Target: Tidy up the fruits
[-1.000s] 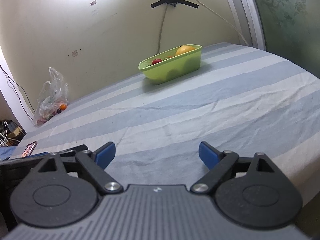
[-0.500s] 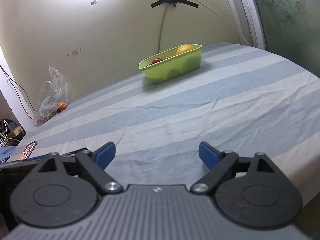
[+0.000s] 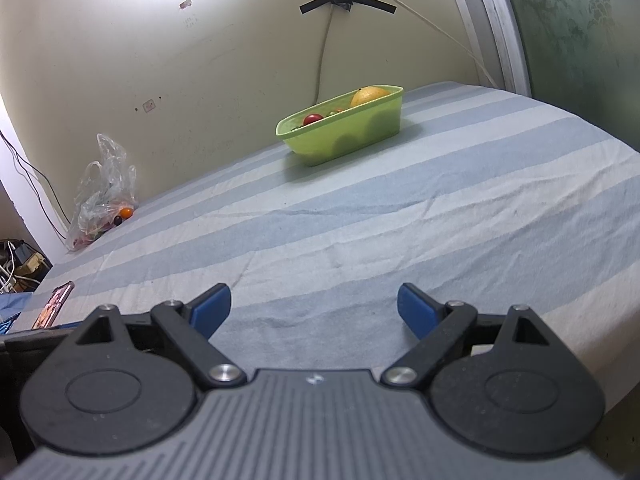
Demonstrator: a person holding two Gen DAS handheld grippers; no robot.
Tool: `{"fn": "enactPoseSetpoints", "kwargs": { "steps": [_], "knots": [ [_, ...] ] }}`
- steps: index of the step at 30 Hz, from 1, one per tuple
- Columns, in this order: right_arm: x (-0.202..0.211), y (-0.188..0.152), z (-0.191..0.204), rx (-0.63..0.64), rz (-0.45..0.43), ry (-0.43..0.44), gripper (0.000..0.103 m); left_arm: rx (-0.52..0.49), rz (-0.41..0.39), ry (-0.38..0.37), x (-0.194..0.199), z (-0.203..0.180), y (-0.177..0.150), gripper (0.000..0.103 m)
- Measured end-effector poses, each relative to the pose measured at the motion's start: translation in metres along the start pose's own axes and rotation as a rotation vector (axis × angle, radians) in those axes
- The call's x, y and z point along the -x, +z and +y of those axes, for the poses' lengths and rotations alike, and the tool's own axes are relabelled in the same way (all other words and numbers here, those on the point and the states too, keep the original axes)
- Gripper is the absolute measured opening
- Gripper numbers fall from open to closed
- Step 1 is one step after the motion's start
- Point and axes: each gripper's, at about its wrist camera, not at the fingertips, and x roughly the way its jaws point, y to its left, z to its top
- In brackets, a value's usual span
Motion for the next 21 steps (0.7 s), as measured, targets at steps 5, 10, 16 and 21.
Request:
{"fn": "enactPoseSetpoints", "kwargs": {
  "steps": [5, 10, 16, 21],
  "knots": [
    [0.0, -0.0001, 0.0, -0.002, 0.001, 0.0, 0.092, 0.0, 0.0, 0.013, -0.0009, 0.0012, 0.0002, 0.103],
    [-0.0014, -0.0014, -0.0009, -0.005, 0.004, 0.0, 0.092, 0.018, 0.005, 0.02, -0.0025, 0.0034, 0.0013, 0.103],
    [-0.002, -0.0019, -0.0008, -0.003, 0.008, -0.001, 0.092, 0.028, -0.006, 0.025, -0.0013, 0.006, 0.002, 0.103],
    [-0.0025, -0.0022, 0.0002, 0.002, 0.013, -0.002, 0.092, 0.023, -0.035, 0.022, 0.0035, 0.0046, 0.0015, 0.103]
  ]
}}
